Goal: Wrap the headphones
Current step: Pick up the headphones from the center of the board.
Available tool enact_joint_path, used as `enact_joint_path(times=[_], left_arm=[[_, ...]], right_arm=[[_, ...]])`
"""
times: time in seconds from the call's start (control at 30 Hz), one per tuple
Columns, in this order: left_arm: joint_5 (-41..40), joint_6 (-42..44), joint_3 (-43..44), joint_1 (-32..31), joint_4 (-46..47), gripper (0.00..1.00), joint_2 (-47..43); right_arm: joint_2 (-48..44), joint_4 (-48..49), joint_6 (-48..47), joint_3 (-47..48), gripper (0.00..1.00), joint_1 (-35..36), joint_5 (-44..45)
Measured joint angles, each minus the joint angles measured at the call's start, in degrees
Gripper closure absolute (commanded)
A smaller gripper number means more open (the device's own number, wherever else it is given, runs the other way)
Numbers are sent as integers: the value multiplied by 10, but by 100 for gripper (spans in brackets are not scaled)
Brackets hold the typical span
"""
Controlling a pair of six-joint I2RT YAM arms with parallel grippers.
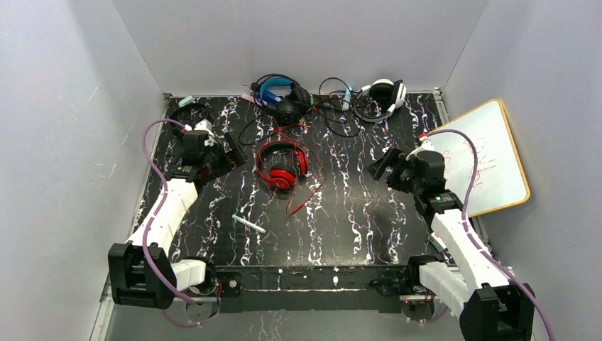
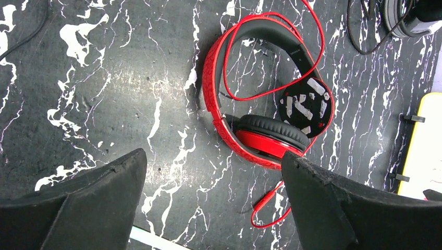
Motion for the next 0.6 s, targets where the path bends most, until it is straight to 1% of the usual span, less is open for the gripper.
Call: enact_joint_path(times=[0.5,0.6], left_arm=[[7,2,0,0,0,2,1],[9,6,2,0,2,2,16]], right_arm=[[1,0,0,0,1,0,0],[2,0,-4,0,1,0,-3]])
